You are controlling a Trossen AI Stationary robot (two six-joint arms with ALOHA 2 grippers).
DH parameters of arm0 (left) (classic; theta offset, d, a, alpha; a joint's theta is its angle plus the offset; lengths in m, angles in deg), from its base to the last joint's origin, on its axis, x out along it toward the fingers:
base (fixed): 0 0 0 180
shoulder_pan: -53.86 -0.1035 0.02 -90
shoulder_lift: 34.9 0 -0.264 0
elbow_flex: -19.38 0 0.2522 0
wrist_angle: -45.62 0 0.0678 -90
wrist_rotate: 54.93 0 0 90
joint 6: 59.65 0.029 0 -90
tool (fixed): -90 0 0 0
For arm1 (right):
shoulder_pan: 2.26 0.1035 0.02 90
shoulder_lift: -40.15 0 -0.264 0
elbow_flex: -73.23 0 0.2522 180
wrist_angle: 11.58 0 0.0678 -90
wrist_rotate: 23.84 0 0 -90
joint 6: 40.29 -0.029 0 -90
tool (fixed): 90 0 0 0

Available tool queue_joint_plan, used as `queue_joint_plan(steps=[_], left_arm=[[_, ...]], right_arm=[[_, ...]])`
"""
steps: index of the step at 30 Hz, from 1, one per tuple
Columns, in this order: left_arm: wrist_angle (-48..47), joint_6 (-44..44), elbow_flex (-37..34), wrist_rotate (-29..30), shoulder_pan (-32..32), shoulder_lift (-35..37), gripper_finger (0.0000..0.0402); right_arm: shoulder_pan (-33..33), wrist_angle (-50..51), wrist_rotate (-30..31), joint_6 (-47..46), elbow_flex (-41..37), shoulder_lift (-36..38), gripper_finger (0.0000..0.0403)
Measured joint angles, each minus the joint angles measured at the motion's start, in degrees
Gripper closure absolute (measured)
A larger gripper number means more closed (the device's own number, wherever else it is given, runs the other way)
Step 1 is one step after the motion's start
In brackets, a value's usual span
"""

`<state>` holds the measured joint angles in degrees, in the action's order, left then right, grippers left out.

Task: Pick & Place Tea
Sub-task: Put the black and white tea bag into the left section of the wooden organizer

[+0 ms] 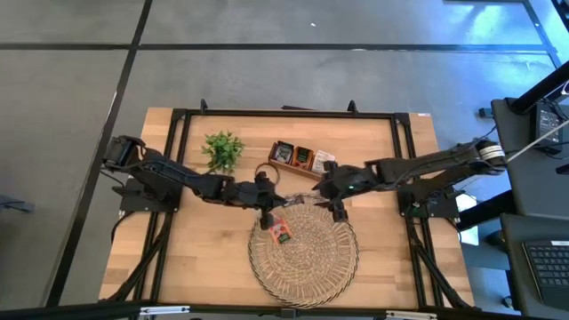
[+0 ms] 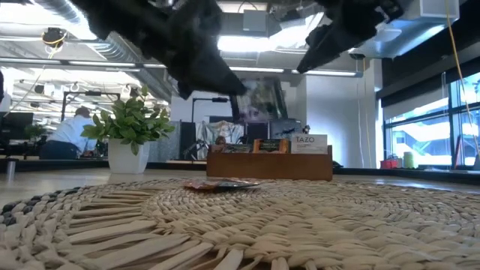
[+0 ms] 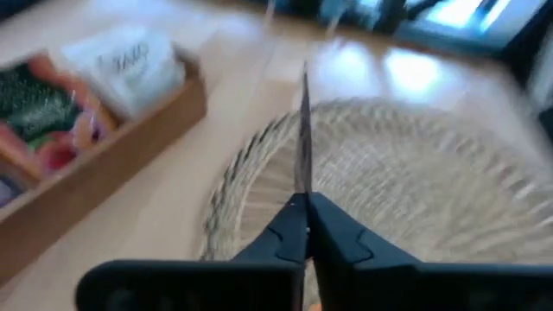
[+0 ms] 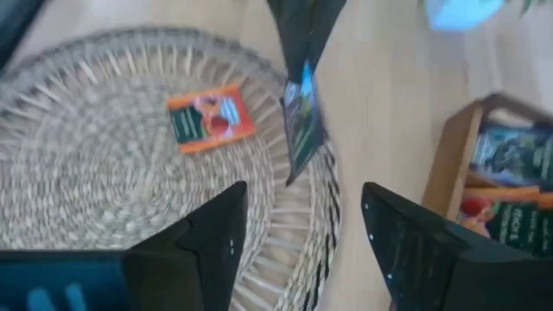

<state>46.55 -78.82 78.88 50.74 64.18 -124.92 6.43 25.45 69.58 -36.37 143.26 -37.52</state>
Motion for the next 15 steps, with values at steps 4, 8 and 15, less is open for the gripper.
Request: queue_joint_plan(steps=[4, 8, 15], left_arm=[[19.5, 2.5, -8.8, -0.2, 0.0, 3.3, 0.0398], [41.7, 4.1, -16.2, -0.2, 0.0, 2.3, 0.0398], [56.2, 11.4, -19.2, 1.1, 0.1, 0.1, 0.0398]], right_arm=[[0.1, -15.1, -0.2, 0.5, -10.6, 5.3, 0.0171], [-0.1, -30.9, 0.0, -2.0, -17.6, 7.3, 0.0171], [-0.2, -51.9, -0.1, -1.9, -21.4, 6.3, 0.0171]])
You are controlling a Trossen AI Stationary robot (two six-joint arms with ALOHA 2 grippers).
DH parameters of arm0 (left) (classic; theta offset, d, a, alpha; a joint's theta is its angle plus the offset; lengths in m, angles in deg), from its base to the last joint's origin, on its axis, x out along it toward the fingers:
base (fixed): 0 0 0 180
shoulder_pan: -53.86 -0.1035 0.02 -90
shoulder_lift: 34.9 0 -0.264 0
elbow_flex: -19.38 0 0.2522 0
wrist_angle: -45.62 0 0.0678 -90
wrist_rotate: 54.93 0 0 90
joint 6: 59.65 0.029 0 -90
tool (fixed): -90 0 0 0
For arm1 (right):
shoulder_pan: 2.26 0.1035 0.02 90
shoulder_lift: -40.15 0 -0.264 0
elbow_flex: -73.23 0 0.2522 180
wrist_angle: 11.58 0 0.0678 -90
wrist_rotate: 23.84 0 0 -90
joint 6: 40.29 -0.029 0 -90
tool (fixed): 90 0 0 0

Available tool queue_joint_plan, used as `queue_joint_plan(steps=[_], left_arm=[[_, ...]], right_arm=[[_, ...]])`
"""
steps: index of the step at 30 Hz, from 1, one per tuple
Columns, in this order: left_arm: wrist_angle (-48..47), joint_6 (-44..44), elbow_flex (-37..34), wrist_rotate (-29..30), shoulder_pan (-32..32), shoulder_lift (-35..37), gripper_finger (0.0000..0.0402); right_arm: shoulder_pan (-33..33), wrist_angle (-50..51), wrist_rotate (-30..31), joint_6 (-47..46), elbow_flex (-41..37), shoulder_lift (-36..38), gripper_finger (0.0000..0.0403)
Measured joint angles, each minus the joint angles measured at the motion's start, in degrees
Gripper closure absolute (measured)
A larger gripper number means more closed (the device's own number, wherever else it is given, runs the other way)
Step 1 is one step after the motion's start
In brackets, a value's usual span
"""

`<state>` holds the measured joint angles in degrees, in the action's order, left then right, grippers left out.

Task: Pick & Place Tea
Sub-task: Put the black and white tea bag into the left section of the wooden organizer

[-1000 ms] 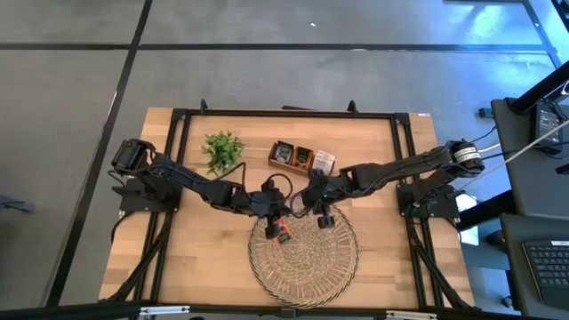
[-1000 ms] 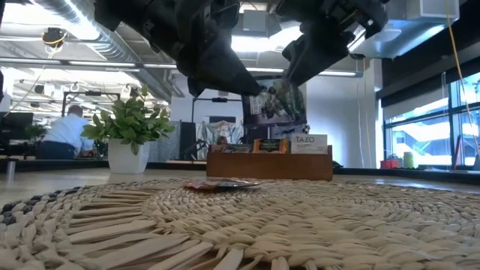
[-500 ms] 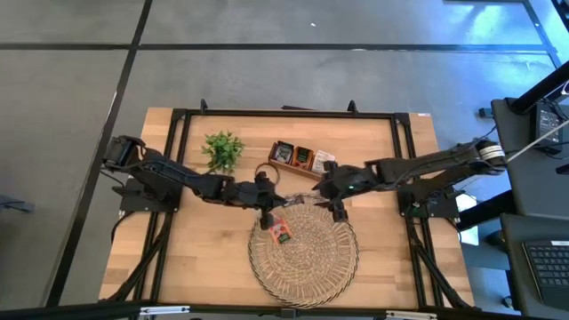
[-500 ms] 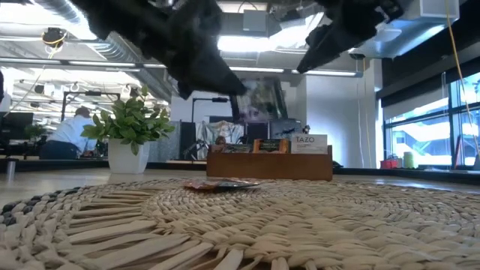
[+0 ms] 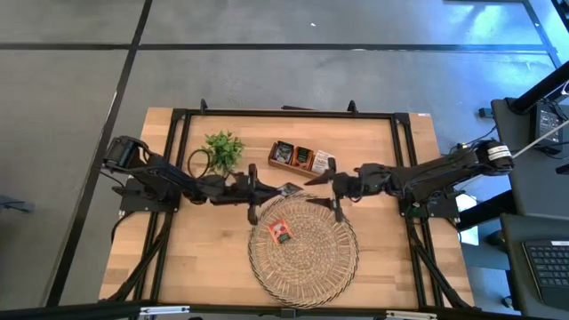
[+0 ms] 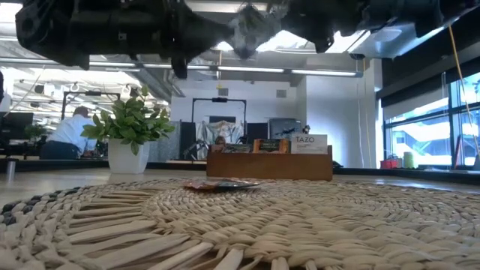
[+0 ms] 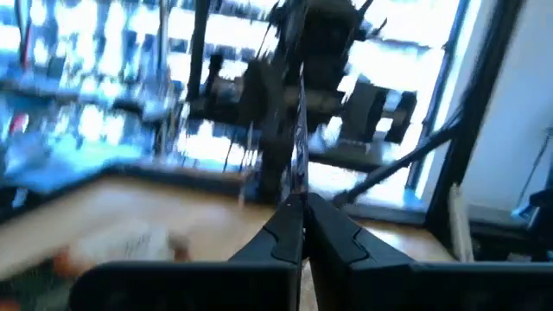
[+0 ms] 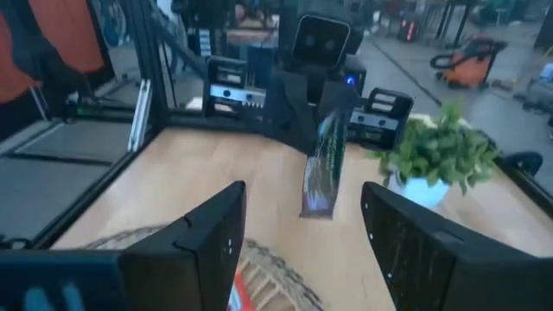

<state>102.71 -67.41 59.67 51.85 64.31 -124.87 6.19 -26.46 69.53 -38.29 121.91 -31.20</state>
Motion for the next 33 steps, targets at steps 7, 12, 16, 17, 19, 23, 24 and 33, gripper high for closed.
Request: queue_joint_plan(steps=[7, 12, 16, 17, 19, 23, 24, 33], left_arm=[[8.8, 8.7, 0.2, -4.2, -0.1, -0.1, 0.0398], [8.7, 9.1, 1.1, -6.6, -0.1, -0.1, 0.0398], [8.7, 9.1, 1.3, -7.5, -0.1, -0.1, 0.0398], [8.7, 9.1, 1.3, -7.5, -0.1, -0.1, 0.0398], [8.7, 9.1, 1.3, -7.5, -0.1, -0.1, 0.0398], [9.2, 9.5, 1.3, -7.5, -0.1, -0.1, 0.0398], [9.6, 9.8, 1.3, -7.5, -0.1, -0.1, 0.0398], [10.4, 10.5, 1.3, -7.5, 0.0, -0.1, 0.0398]], right_arm=[[0.0, -11.2, 0.0, -1.6, 0.0, -5.5, 0.0171], [0.0, -23.1, 0.0, -1.5, 0.1, -8.8, 0.0171], [0.0, -23.9, -1.1, -1.5, 1.5, -9.3, 0.0176], [0.0, -23.5, -2.2, -1.5, 1.9, -9.3, 0.018], [0.0, -22.5, -4.1, -1.7, 2.5, -9.3, 0.019], [0.0, -21.3, -4.5, -3.1, 3.3, -9.3, 0.0221], [0.0, -20.8, -4.0, -3.1, 3.3, -9.3, 0.0229], [0.0, -20.4, -3.5, -1.8, 3.3, -9.3, 0.0292]])
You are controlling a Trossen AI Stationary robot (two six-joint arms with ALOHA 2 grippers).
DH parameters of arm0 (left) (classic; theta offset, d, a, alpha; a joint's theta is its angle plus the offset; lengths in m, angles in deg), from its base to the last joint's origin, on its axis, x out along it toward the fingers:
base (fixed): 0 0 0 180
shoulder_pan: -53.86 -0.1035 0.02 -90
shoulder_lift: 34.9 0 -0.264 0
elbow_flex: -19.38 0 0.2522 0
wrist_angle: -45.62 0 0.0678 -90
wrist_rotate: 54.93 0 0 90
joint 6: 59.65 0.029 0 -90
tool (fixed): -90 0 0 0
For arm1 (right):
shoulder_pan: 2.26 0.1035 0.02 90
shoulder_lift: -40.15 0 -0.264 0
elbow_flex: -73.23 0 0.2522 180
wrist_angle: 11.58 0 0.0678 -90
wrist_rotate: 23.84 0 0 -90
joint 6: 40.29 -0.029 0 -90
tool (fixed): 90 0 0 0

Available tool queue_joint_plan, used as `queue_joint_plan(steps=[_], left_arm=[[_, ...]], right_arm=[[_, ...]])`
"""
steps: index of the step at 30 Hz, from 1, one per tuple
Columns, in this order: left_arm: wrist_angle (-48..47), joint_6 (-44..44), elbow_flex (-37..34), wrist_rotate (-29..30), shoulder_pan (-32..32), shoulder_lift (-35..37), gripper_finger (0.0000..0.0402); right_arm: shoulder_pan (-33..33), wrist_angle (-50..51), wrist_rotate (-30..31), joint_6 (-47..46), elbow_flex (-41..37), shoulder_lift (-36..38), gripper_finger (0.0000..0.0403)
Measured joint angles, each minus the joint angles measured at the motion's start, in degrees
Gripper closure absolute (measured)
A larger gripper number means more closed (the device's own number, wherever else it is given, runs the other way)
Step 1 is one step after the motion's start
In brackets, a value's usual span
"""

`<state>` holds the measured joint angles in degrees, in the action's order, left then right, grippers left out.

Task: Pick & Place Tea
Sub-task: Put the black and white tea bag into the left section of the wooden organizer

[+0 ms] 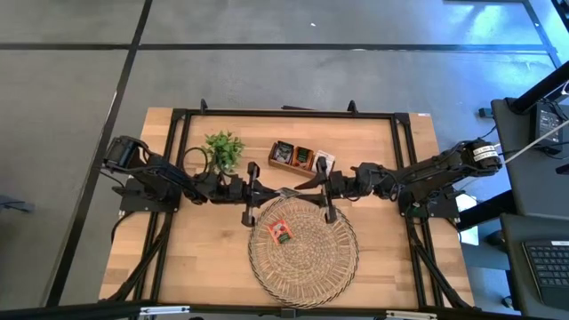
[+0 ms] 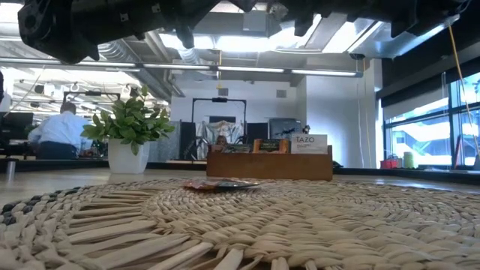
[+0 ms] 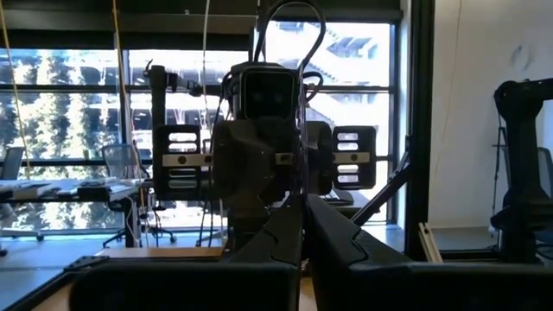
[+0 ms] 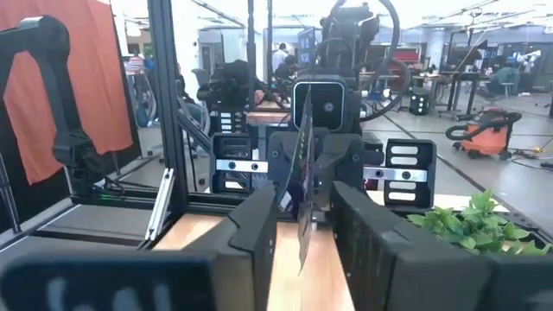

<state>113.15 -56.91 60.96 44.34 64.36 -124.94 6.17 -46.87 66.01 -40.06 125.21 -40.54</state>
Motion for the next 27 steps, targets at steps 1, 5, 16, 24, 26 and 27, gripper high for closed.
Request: queue_joint_plan(steps=[1, 5, 16, 24, 26, 27], left_arm=[[-0.2, 0.0, 0.0, 0.0, 0.0, 0.0, 0.0398], [-0.3, 0.0, 0.0, 0.0, 0.0, 0.0, 0.0398], [-1.8, 0.0, 0.0, 0.2, 0.0, 0.0, 0.0379], [-1.8, -4.4, 0.0, 1.9, 0.0, 0.0, 0.0351], [-1.8, -5.7, 0.0, 2.0, 0.0, 0.0, 0.0334], [-1.8, -5.8, -0.1, 2.1, 0.0, 0.2, 0.0325]], right_arm=[[0.0, 0.0, 0.0, 0.0, 0.0, 0.0, 0.03], [0.0, 0.1, 0.0, 0.1, 0.0, 0.0, 0.0338], [0.0, 1.5, 0.0, 1.2, 0.0, 0.0, 0.0395], [0.0, 2.5, 2.5, 1.6, 0.0, 0.0, 0.0397], [0.0, 3.4, 4.0, 1.9, 0.0, 0.0, 0.0399], [0.0, 3.8, 4.7, 1.9, 0.0, 0.0, 0.0399]])
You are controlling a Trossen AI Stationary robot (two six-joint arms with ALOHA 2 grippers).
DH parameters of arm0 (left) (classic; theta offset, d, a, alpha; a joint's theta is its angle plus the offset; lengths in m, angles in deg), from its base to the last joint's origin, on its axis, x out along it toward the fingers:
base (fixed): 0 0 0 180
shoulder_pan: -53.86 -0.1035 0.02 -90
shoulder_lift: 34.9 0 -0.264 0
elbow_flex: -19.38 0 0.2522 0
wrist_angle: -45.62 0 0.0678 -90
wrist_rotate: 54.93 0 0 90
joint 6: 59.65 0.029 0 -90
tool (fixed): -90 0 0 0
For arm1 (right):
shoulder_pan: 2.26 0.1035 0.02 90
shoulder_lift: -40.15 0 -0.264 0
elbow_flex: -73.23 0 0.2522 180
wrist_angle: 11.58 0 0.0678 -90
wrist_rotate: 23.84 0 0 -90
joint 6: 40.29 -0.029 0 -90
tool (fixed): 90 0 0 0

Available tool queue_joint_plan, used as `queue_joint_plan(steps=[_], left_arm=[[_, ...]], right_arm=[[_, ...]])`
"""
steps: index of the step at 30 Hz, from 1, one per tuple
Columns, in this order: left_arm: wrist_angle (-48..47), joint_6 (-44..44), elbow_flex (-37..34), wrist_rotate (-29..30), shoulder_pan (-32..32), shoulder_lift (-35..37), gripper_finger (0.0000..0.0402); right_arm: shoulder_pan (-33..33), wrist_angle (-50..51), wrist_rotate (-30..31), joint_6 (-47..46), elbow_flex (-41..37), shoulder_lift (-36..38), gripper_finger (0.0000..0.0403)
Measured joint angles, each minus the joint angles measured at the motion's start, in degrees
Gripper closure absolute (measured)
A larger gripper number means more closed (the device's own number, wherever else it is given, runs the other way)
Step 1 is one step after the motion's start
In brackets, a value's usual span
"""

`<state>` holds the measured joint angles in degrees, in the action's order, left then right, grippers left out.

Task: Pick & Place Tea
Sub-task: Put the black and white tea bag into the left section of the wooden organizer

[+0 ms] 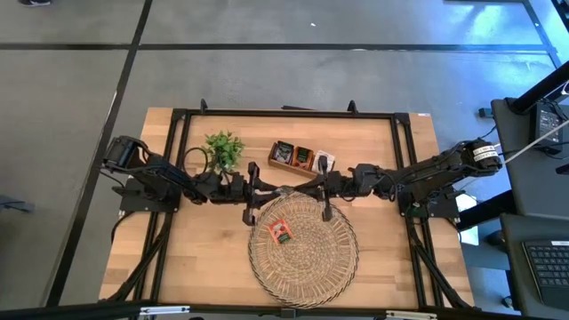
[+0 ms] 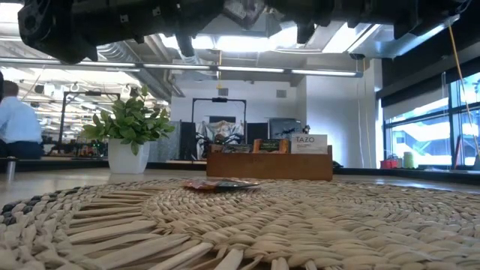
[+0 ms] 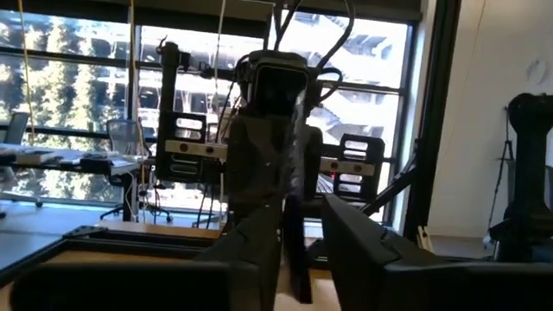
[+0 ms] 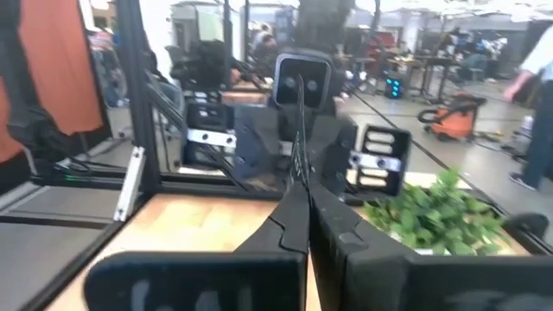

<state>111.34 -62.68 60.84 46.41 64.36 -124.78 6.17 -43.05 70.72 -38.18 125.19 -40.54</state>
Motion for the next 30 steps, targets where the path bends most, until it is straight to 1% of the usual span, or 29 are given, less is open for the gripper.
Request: queue_joint_plan(steps=[2, 4, 6, 8, 10, 13, 16, 18, 20, 23, 26, 30], left_arm=[[0.2, 1.4, -0.6, 0.9, 0.0, 0.3, 0.0309], [-0.2, 3.5, -2.0, 3.8, 0.0, 1.1, 0.0296], [-0.1, 5.2, -3.5, 5.4, 0.0, 1.8, 0.0287], [-0.4, 5.6, -5.4, 6.0, 0.0, 3.0, 0.0281], [-0.4, 4.0, -7.2, 6.0, 0.0, 3.9, 0.0278], [-2.1, -2.5, -9.2, 4.5, 0.0, 5.1, 0.0278], [-6.0, -9.9, -10.3, 0.5, 0.0, 5.8, 0.0281], [-8.5, -12.3, -10.3, -2.1, 0.0, 5.8, 0.0283], [-9.4, -12.8, -10.3, -3.6, 0.0, 5.7, 0.0283], [-10.1, -12.8, -10.3, -3.8, 0.3, 5.6, 0.0281], [-9.9, -12.4, -10.3, -3.3, 0.3, 5.6, 0.0281], [-10.0, -12.4, -10.3, -3.4, 0.3, 5.6, 0.0284]], right_arm=[[0.0, 1.1, 1.1, 0.0, 0.0, 0.0, 0.0398], [0.0, 1.9, 2.3, 0.3, 0.0, 0.0, 0.0398], [0.0, 2.8, 4.4, 1.3, 0.0, 0.1, 0.0398], [-0.5, 4.6, 7.2, 1.2, 0.0, 0.2, 0.0398], [-1.7, 7.0, 8.5, -0.2, 0.0, 0.2, 0.0398], [-4.3, 10.9, 8.5, -2.2, 0.0, -0.1, 0.0398], [-7.9, 13.3, 8.5, -4.1, -0.1, -1.1, 0.0397], [-10.5, 13.2, 8.4, -5.1, -0.1, -2.1, 0.0397], [-13.1, 13.0, 7.4, -5.1, -0.1, -4.0, 0.0397], [-16.0, 12.0, 5.3, -6.2, 0.4, -8.1, 0.0397], [-17.7, 11.9, 3.6, -5.0, 2.6, -12.6, 0.0397], [-18.6, 13.0, 3.4, -2.1, 6.9, -17.9, 0.0397]])
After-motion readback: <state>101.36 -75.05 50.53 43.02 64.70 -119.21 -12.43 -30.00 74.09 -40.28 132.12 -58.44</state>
